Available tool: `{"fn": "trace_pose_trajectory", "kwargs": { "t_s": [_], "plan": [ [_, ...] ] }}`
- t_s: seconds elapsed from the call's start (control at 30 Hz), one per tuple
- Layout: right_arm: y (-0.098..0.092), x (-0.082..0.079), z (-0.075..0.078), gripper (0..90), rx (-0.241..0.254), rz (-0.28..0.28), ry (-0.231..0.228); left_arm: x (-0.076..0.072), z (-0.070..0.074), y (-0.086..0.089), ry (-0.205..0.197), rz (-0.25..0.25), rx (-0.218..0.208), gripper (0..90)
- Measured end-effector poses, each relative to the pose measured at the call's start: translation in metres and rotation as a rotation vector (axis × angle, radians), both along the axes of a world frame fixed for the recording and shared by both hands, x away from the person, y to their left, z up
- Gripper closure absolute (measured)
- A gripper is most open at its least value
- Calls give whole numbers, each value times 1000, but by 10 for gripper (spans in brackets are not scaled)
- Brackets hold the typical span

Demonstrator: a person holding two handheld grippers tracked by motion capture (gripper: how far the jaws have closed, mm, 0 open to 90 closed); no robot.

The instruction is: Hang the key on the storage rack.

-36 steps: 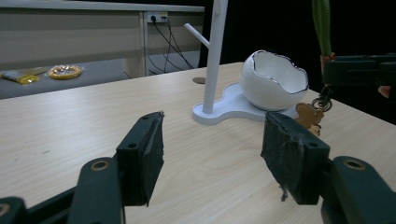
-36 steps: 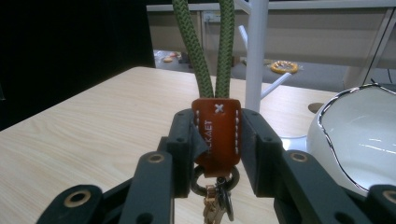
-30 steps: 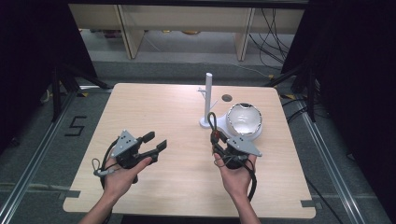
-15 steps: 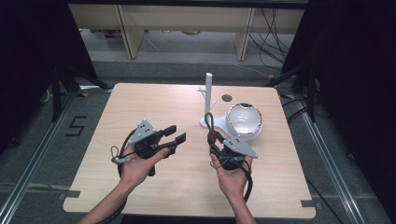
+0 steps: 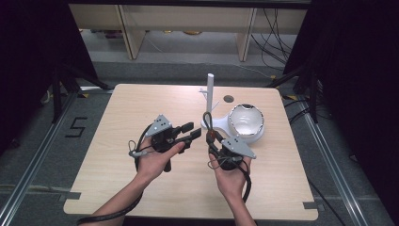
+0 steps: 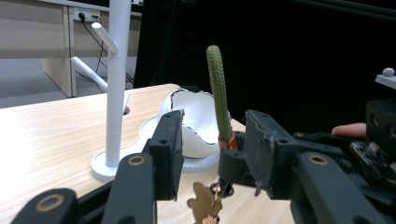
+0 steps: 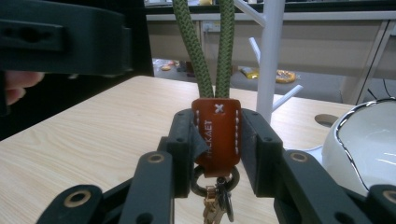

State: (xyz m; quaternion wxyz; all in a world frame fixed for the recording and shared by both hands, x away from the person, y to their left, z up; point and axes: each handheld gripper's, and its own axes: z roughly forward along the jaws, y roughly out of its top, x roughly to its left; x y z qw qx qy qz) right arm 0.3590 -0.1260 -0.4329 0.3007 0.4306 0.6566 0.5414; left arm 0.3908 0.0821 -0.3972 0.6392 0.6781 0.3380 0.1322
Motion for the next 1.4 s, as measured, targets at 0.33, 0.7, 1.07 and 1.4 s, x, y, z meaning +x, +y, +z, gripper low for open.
{"fn": "trace_pose_trajectory", "kwargs": {
  "t_s": [0.33,0.7,1.07,1.4],
  "plan": [
    [7,0,0,680,-1,10,-5,7,-2,-6,18,-12,-53,651],
    [10,1,-1,680,-35,19,-38,12,-4,-8,24,-2,-67,747],
    [13,-3,2,679,-5,17,-19,11,0,-10,6,-13,-66,827],
    [15,-2,10,584,-69,28,-8,11,6,-12,-57,16,-37,833]
  ]
}}
